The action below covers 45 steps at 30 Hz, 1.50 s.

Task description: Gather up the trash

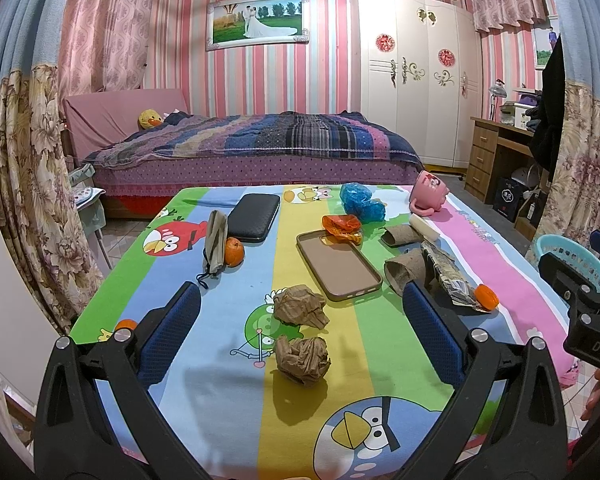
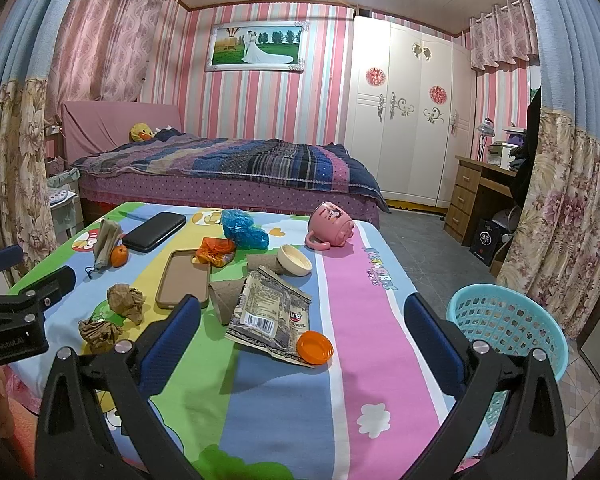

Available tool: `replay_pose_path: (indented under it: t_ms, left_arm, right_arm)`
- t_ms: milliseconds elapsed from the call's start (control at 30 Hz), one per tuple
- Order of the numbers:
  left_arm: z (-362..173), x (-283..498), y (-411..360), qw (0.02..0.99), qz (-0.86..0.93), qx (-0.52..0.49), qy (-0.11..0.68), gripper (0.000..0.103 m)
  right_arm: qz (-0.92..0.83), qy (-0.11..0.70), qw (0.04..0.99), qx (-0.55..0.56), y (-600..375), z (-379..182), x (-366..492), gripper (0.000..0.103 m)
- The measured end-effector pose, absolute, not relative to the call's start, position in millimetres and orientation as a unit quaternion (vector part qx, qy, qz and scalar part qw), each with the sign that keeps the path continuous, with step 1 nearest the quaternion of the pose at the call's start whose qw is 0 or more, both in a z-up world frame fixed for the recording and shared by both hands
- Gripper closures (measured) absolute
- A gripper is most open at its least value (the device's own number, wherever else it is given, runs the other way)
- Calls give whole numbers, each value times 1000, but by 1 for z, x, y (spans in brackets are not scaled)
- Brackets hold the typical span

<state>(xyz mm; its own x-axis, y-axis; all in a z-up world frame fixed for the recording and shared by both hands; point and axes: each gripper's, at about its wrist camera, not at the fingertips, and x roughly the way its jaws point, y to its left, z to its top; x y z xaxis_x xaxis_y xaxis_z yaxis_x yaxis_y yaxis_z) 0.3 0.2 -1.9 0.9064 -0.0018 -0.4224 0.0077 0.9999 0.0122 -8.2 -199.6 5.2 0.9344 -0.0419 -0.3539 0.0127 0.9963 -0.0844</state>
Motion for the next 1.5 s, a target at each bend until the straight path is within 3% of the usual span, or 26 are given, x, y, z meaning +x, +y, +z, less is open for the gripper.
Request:
replay_pose_path:
  t_ms: [667,867,1433,1500]
  left_arm:
    - [-22,19,15,973,6,5,230,5]
    - [-29,27,52,970,29,13,242,5]
    - [-85,55,149,949,71,8,308,6]
    - [-90,57,155,947,66,2,313,10]
  right_arm:
    - [-39,168,985,-17,-214,2,0,4]
    - [-29,210,977,-8,-212,-8,18,4]
    - [-4,229,973,-11,-183,-33,49,4]
    - [3,234,972,0,-178,-37,50,4]
